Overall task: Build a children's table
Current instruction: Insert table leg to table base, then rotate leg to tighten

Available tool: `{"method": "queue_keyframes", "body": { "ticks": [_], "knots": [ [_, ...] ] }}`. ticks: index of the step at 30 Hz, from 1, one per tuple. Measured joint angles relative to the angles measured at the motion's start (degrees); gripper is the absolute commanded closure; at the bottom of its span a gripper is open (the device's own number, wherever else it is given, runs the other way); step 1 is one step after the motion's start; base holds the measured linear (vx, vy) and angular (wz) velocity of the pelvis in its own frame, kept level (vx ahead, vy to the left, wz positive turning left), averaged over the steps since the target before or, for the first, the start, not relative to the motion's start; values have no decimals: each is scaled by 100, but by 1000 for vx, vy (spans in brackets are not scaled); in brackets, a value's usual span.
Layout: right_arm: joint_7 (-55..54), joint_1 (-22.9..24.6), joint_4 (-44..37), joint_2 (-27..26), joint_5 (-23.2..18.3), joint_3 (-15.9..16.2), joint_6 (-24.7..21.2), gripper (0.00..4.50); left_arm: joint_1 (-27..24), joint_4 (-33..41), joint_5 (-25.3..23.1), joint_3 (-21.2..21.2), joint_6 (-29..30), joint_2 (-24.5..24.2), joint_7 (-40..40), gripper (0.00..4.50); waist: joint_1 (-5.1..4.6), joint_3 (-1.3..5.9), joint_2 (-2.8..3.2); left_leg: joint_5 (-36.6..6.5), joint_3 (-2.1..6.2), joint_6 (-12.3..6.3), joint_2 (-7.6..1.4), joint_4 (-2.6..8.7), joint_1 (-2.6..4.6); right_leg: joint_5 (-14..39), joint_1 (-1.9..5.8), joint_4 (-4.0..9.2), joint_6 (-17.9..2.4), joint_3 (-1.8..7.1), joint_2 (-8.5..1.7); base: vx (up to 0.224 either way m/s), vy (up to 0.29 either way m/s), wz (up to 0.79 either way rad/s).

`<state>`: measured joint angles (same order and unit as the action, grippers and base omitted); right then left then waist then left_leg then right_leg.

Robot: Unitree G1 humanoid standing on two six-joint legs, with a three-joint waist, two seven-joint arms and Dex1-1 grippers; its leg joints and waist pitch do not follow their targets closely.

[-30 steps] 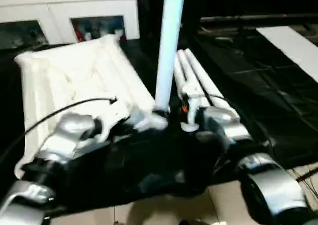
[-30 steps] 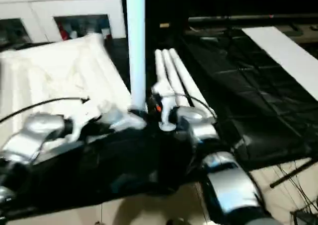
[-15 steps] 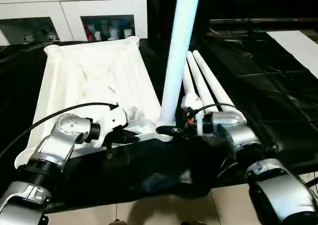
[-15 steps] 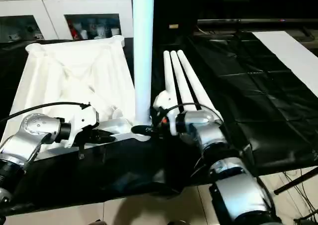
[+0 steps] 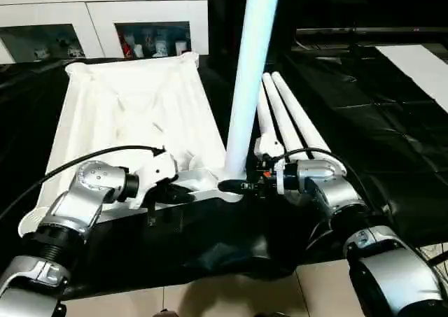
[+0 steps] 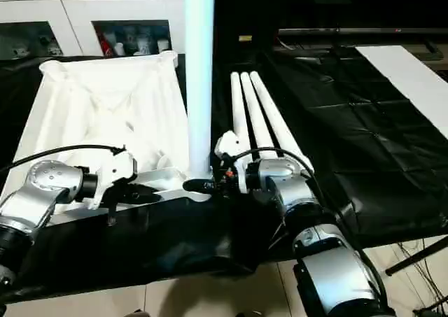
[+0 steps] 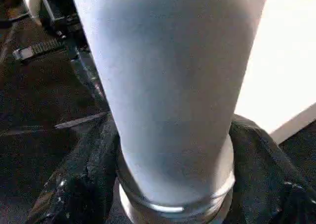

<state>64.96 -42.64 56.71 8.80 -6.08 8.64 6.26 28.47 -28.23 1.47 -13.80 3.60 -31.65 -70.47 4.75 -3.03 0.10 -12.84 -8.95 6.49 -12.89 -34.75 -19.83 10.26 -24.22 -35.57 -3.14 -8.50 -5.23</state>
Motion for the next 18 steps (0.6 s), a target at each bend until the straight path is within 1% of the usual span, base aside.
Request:
{"method": "queue_keyframes", "body": {
  "ticks": [2,4,6,8,11,13,16,18],
  "knots": [
    [-389,-1,106,-95,8,-75,-1,178,5,-52,-22,17,49,68,233,450,-26,5,-11,7,-1,14,0,2,19,0,5,-14,0,5,0,0,0,0],
    [-1358,-29,322,-354,-6,-310,-11,178,92,-201,-124,88,240,308,740,450,-61,5,-26,9,-4,54,1,8,72,4,37,-32,7,14,1,0,0,0],
    [-2035,-114,471,-504,-20,-439,-74,178,158,-238,-195,99,432,484,1104,450,-109,4,-28,11,-4,73,4,15,89,22,50,-31,41,16,1,0,0,0],
    [-2986,-276,696,-756,-28,-608,-128,178,243,-239,-263,168,828,747,1632,450,-148,4,-28,15,-4,81,5,25,95,21,53,-32,43,18,2,0,0,0],
    [-4339,-550,1001,-1074,-55,-851,-215,178,376,-132,-361,265,1559,1211,2382,450,-162,4,-28,33,-3,95,4,29,94,18,52,-35,43,17,2,0,0,0],
    [-4963,-699,1152,-1263,-96,-996,-249,178,400,25,-371,275,1924,1419,2715,450,-157,5,-30,34,-2,96,4,30,92,18,52,-35,43,16,2,0,0,0],
    [-5327,-785,1222,-1388,-101,-1079,-254,178,394,157,-380,277,2124,1529,2906,450,-154,13,-44,35,-2,94,4,33,87,19,51,-36,44,18,2,0,0,0],
    [-5391,-847,1283,-1430,-75,-1086,-241,178,366,234,-418,274,2129,1526,2934,450,-164,15,-49,34,-2,92,4,35,80,18,47,-35,42,19,3,0,0,0]
  ]
}}
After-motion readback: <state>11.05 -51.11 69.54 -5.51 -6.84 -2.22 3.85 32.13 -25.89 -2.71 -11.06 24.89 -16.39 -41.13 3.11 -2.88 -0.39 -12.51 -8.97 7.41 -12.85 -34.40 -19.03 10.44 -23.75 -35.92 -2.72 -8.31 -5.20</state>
